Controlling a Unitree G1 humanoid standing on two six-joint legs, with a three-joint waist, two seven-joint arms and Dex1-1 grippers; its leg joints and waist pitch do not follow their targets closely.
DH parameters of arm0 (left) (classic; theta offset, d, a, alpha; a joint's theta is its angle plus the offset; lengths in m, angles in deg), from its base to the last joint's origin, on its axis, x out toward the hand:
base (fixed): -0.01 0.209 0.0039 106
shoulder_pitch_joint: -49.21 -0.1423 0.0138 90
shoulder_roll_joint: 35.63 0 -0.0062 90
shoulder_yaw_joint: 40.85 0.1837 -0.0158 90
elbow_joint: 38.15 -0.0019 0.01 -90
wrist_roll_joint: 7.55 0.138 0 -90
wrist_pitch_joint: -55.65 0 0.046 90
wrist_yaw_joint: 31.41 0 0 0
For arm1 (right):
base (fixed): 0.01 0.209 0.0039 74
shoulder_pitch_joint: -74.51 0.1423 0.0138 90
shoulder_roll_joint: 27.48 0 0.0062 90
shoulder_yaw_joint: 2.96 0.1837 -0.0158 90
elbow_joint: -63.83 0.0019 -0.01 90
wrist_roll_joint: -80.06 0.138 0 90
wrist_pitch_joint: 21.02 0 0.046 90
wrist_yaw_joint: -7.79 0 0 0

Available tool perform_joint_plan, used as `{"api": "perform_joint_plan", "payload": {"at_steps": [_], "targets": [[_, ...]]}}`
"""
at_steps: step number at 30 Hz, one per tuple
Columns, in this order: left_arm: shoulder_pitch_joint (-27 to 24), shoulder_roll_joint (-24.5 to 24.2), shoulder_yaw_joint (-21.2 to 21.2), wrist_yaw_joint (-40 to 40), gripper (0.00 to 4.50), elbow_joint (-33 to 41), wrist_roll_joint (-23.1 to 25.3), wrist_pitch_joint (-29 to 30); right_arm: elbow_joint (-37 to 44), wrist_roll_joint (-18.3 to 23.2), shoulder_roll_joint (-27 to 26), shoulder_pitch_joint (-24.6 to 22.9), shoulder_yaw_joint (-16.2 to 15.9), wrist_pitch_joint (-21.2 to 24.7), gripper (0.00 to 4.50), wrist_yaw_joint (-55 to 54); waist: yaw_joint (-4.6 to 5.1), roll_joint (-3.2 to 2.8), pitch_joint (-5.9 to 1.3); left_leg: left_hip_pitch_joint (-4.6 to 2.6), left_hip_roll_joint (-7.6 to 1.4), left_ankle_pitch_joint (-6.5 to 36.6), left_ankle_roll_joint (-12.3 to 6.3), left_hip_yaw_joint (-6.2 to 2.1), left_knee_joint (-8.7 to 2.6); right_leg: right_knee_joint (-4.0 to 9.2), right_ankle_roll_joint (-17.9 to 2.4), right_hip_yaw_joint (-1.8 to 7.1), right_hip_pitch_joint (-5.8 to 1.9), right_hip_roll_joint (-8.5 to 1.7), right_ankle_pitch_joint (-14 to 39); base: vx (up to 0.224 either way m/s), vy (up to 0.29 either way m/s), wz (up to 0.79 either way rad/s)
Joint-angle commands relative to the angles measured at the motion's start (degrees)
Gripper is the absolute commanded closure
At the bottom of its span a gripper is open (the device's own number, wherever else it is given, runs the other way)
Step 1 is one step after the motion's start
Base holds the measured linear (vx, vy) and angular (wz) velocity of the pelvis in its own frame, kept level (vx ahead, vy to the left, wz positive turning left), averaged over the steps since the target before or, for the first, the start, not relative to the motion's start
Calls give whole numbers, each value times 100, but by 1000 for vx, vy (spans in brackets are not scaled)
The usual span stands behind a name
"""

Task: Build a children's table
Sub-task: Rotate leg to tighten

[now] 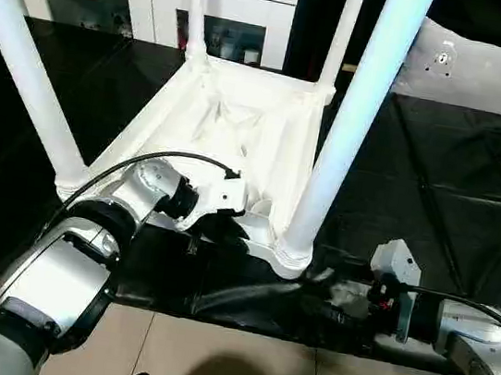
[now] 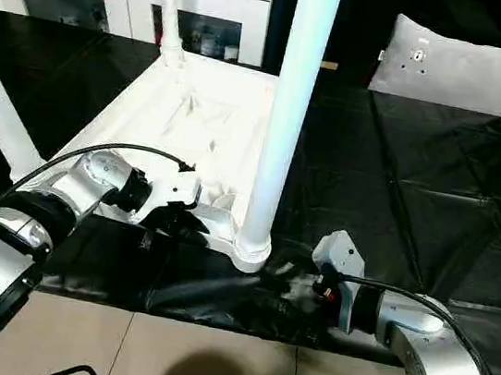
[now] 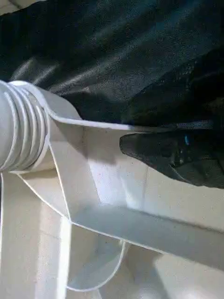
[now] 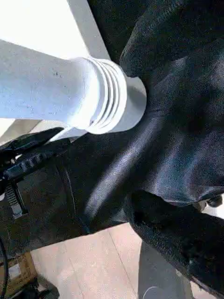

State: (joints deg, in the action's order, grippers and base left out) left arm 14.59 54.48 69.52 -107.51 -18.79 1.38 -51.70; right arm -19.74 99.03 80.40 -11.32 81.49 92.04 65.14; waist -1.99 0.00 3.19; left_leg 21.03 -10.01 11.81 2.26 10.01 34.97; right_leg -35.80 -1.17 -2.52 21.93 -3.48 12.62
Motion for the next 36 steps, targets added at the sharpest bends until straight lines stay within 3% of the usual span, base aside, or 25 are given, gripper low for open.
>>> {"api": "perform_joint_plan", "payload": {"at_steps": [1,6,7,8,10,11,14,15,16,17,19,20,21,23,24,26,27,29,30,32,36], "targets": [[98,-5,12,-76,440,-57,82,-13,90,39,55,49,51,36,0,-9,-30,56,-399,-38,-338,349,-655,-117,-362,366,-1704,273,-357,-524,-448,0,0,0],[29,42,-164,-579,448,-7,-195,306,69,84,13,81,128,-54,0,-41,-28,58,-399,-36,-337,279,-732,-104,-352,351,-1788,268,-355,-526,-642,0,0,0],[-40,-1,-107,-617,448,30,-146,290,57,93,4,108,156,-67,0,-58,-38,14,-395,-38,-336,316,-720,-110,-353,353,-1794,267,-353,-532,-594,0,0,0],[-83,-27,-75,-640,448,50,-109,275,50,98,-1,123,172,-76,0,-69,-30,39,-389,-33,-338,393,-697,-109,-361,372,-1781,269,-361,-529,-497,0,0,0],[-240,-71,-48,-594,448,130,-53,219,-11,55,-18,192,209,-164,0,-120,-27,23,-379,-41,-342,507,-630,-111,-372,393,-1763,268,-353,-530,-299,0,0,0],[-374,-94,-70,-602,448,251,-88,221,-38,62,-49,254,237,-176,0,-157,-30,-20,-375,-56,-351,591,-568,-122,-383,397,-1772,268,-350,-535,-171,0,0,0],[-665,-106,-208,-736,448,589,-301,356,-69,72,-98,365,266,-171,0,-215,-9,-7,-385,-73,-352,619,-513,-106,-384,399,-1782,281,-338,-516,-155,0,0,0],[-1036,-194,-243,-926,448,1219,-469,492,-74,131,-111,442,219,-124,0,-129,-13,20,-391,-60,-364,552,-535,-107,-392,377,-1813,282,-353,-519,-298,0,0,0],[-1066,-204,-239,-938,448,1275,-476,501,-75,135,-111,449,213,-123,0,-120,-18,13,-398,-44,-385,497,-536,-127,-400,338,-1830,280,-374,-542,-404,0,0,0],[-1316,-289,-212,-1012,448,1746,-531,542,-89,182,-109,506,153,-115,0,-20,-17,27,-400,-46,-374,426,-600,-109,-391,337,-1815,275,-351,-528,-463,0,0,0],[-1423,-320,-215,-990,448,1953,-562,531,-101,273,-125,540,120,-83,0,99,-10,-6,-401,-65,-379,430,-655,-95,-378,344,-1808,272,-320,-515,-451,0,0,0],[-1614,-383,-183,-923,450,2335,-566,491,-213,429,-185,673,40,-27,30,310,-9,79,-384,-52,-369,500,-664,-76,-383,374,-1757,272,-325,-503,-274,0,0,0],[-1682,-413,-157,-909,450,2462,-551,459,-275,463,-220,739,2,-18,30,373,-35,23,-379,-52,-383,547,-629,-93,-391,370,-1725,269,-318,-533,-49,0,0,0],[-1817,-463,-136,-942,450,2771,-580,539,-394,508,-264,874,-99,33,40,533,-21,14,-371,-63,-384,612,-544,-89,-398,393,-1665,268,-289,-510,176,0,0,0],[-1882,-472,-152,-1010,450,2961,-651,693,-434,522,-260,945,-172,91,50,654,-21,50,-364,-50,-385,609,-518,-92,-410,390,-1645,269,-296,-515,222,0,0,0],[-1937,-477,-167,-1083,450,3121,-720,844,-466,548,-262,1015,-241,171,75,764,-21,19,-372,-64,-386,551,-496,-91,-408,369,-1650,268,-289,-509,168,0,0,0],[-2037,-538,-136,-1160,450,3410,-746,1065,-518,581,-273,1100,-301,240,81,873,-23,63,-373,-57,-382,504,-508,-81,-404,367,-1629,274,-296,-506,116,0,0,0],[-2097,-679,-26,-1277,450,3667,-646,1250,-766,458,-307,1292,-439,152,106,1001,-16,38,-387,-52,-369,399,-526,-84,-395,337,-1653,263,-280,-507,11,0,0,0],[-2080,-744,47,-1309,450,3700,-544,1258,-893,385,-299,1384,-523,103,106,1081,-12,90,-380,-42,-366,387,-550,-73,-396,356,-1636,265,-280,-504,36,0,0,0],[-2043,-813,134,-1334,450,3708,-418,1238,-1048,309,-288,1503,-627,64,127,1200,-13,51,-374,-50,-362,394,-526,-78,-393,361,-1603,267,-271,-502,113,0,0,0],[-1902,-826,201,-1280,450,3607,-279,1169,-1224,194,-263,1662,-780,-12,142,1362,-10,79,-374,-49,-356,417,-479,-79,-396,361,-1582,270,-281,-504,107,0,0,0]]}}
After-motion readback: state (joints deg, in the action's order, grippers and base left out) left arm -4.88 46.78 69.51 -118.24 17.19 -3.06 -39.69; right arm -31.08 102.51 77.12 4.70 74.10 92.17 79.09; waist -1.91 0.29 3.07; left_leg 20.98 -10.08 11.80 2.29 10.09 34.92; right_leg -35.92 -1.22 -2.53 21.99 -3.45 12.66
